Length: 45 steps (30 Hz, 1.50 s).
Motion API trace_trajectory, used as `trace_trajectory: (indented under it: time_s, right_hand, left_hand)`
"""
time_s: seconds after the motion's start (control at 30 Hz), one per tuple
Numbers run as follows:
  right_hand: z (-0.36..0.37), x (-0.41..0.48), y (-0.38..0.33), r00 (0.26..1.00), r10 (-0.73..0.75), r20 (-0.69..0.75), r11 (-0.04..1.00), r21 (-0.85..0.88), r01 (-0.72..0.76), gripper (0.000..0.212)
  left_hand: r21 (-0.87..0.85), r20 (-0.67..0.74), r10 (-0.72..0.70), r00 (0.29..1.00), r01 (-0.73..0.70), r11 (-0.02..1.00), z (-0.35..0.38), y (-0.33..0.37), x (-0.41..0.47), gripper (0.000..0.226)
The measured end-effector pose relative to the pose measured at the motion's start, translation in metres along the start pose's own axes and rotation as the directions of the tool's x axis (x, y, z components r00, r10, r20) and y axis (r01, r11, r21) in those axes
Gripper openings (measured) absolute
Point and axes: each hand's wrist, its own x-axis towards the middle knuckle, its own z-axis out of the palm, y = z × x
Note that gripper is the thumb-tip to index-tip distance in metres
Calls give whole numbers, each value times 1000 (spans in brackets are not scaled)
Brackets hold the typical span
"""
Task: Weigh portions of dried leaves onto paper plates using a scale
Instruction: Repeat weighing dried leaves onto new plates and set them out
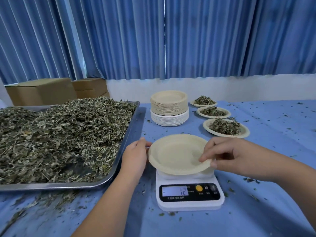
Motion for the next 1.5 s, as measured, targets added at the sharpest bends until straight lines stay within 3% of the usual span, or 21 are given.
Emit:
trace_trajectory:
  time_s: [0.2, 0.3, 0.37, 0.43, 0.6, 0.73, 1.03, 1.2, 1.37, 1.5]
  right_hand:
    - [-6, -6, 1, 1000, 5, -20, 999, 53, -4, 49]
    - [-11, -3, 8, 980, 47, -192, 985, 175, -13, 41]
    - [-10, 6, 15, 915, 162, -370, 937, 349, -25, 31]
    - [-12, 22, 23, 833, 315, -455, 841, 541, -22, 25]
    - [-9, 60, 54, 692, 623, -365, 607, 783, -134, 14]
    - [10, 71, 74, 627, 650, -430, 604, 793, -82, 8]
    - [17, 72, 77, 686, 565, -458, 668, 742, -56, 8]
    - [19, 70, 82, 717, 514, -471, 722, 689, -64, 12]
    - [19, 67, 87, 716, 506, -481, 738, 671, -72, 15]
    - [22, 70, 84, 734, 482, -479, 785, 608, -119, 19]
  left_hand:
    - [54, 7, 31, 1000, -31, 998, 1, 0, -4, 39]
    - [81, 8, 49, 999, -49, 996, 0, -2, -4, 40]
    - [96, 15, 56, 998, -57, 994, 0, -3, -3, 41]
    - [106, 20, 52, 998, -53, 993, 1, -4, -2, 40]
    - [105, -6, 33, 999, -33, 994, 0, -6, 1, 41]
    - [101, -13, 35, 999, -33, 994, 1, -7, 2, 42]
    - [78, -64, 98, 993, -93, 993, -1, -3, -4, 20]
    - [144, -163, 255, 953, -232, 962, -11, 14, -11, 10]
    - [285, -174, 485, 857, -427, 858, -30, 39, -20, 14]
    - [568, -117, 348, 930, -225, 792, -63, 57, 13, 28]
